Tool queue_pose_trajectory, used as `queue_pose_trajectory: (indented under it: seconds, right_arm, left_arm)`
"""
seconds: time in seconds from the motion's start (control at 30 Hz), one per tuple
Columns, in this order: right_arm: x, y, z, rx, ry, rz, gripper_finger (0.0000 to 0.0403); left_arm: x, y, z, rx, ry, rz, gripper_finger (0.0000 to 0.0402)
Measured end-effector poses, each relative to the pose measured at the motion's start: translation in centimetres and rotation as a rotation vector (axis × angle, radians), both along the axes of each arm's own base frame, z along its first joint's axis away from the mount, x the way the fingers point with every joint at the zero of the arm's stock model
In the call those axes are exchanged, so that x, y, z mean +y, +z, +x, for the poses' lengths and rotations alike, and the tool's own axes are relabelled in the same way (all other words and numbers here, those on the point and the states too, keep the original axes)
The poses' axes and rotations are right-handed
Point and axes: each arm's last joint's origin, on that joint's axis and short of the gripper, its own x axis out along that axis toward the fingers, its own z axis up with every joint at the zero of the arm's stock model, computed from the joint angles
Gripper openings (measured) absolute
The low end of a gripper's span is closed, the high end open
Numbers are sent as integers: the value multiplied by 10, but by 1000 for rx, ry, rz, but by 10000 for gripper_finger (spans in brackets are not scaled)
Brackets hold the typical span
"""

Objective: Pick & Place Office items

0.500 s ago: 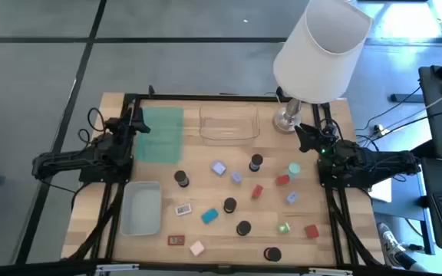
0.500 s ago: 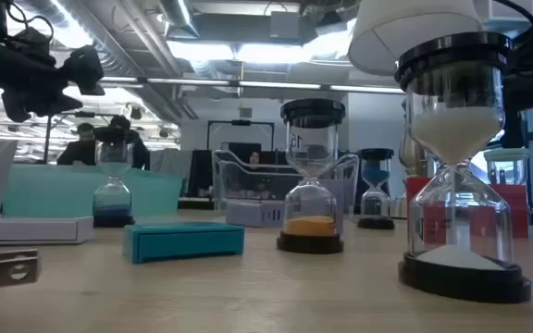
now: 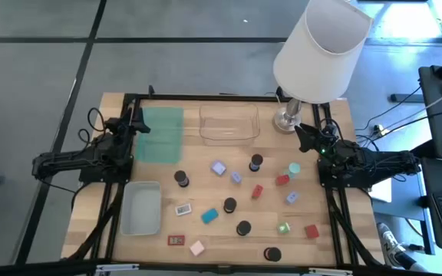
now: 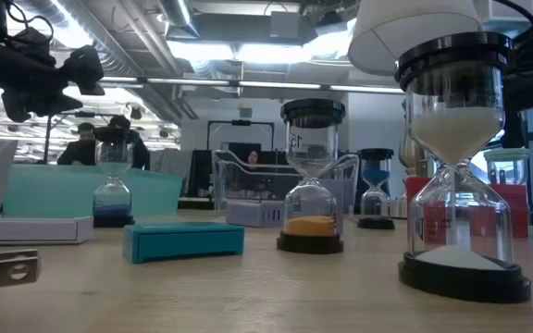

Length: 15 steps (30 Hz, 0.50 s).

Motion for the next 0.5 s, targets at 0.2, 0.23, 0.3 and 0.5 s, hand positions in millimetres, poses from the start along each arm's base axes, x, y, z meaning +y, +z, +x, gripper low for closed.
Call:
queue_pose_trajectory:
  seconds: [0.2,0.23,0.3,0.5]
  right_arm:
    - [0,0,0,0,-4,0,237]
    - [0,0,0,-2,-3,1,237]
    - [0,0,0,-13,0,12,237]
    - [0,0,0,-2,0,-2,237]
  left_arm:
    - [0,0,0,0,-1,0,251]
    - [0,0,0,0,-4,1,251]
    - [0,0,1,3,-27,6,251]
    - [-2,2,7,27,-256,57,251]
